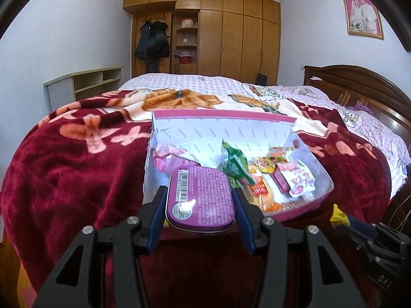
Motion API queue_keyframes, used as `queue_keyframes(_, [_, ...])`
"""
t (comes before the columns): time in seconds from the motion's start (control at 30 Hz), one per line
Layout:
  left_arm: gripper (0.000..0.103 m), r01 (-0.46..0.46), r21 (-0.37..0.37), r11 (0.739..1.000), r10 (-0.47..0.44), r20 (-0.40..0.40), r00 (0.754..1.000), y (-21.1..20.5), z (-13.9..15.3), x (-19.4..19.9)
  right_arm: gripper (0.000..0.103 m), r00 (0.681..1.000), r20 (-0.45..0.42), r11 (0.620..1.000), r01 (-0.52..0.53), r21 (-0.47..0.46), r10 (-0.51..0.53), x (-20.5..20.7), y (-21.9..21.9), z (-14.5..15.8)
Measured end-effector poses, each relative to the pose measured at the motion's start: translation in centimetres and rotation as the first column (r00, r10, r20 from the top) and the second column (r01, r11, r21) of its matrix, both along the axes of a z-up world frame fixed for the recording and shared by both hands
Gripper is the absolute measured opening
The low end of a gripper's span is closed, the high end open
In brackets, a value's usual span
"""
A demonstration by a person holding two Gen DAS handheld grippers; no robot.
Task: Organize snacks
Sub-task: 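Carry the purple tin over the box with the left tool while the right tool carries the candy, then open the right tool to drop the candy into the box while the left tool releases the tin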
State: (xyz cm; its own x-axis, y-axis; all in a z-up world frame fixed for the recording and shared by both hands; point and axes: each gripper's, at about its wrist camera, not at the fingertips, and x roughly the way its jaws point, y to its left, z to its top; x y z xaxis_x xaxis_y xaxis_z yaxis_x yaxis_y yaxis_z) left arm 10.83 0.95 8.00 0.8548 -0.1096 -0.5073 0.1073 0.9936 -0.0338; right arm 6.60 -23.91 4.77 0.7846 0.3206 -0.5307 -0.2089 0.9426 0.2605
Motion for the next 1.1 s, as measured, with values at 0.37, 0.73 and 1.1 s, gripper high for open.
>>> queue_keyframes(0.37, [0.052, -0.017, 0.028, 0.999, 0.018, -0.044, 0.999, 0.2, -1.6, 4.1, 0.033, 0.999, 0.037, 1.0, 0.004, -0.022, -0.003, 2.0, -0.1, 1.5])
queue_keyframes(0.73, [0.053, -0.04, 0.045, 0.998, 0.043, -0.067, 0.997, 0.4, -3.0, 6.0, 0.033, 0.998, 0.057, 0.999, -0.002, -0.054, 0.005, 6.1, 0.5, 2.5])
queue_keyframes(1.1, [0.053, -0.039, 0.017, 0.999, 0.041, -0.098, 0.994, 0.9, -3.5, 6.6, 0.033, 1.0, 0.014, 0.997, -0.017, -0.08, 0.018, 11.5, 1.6, 1.7])
